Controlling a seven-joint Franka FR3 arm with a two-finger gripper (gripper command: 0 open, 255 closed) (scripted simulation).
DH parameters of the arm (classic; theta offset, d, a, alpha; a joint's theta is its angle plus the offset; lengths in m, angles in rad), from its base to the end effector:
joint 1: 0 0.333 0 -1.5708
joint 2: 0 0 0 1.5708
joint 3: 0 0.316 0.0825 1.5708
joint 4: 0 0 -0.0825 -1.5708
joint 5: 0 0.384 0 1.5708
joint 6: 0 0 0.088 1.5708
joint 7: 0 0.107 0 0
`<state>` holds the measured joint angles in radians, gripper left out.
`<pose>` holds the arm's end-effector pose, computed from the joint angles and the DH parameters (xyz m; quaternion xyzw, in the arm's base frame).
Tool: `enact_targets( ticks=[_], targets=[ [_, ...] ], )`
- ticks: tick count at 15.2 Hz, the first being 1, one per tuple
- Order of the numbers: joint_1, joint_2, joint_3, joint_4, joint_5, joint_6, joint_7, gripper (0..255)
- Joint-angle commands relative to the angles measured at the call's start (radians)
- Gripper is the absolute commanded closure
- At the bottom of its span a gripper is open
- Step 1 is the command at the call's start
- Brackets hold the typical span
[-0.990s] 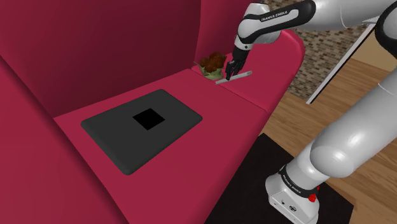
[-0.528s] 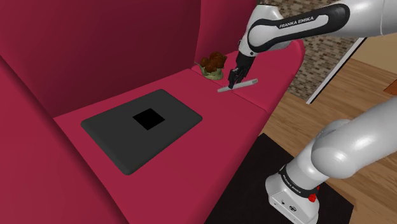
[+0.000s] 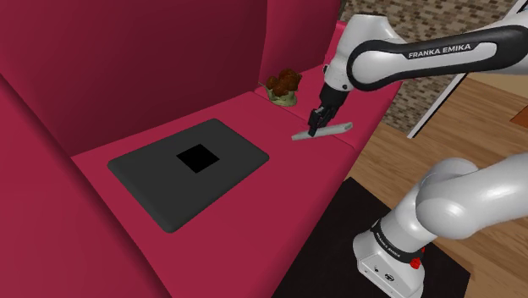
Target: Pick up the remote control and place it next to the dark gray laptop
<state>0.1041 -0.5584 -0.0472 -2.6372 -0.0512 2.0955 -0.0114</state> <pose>0.3676 0.0188 0.4243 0.9987 0.0502 0.0085 0.0095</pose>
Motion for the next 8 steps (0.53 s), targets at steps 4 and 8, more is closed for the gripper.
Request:
enact_targets(
  ticks=[4, 8],
  targets=[
    [0.054, -0.163, 0.079, -0.105, 0.050, -0.060, 0.094, 255],
    [0.125, -0.304, 0.159, -0.180, 0.118, -0.127, 0.189, 255]
  ],
)
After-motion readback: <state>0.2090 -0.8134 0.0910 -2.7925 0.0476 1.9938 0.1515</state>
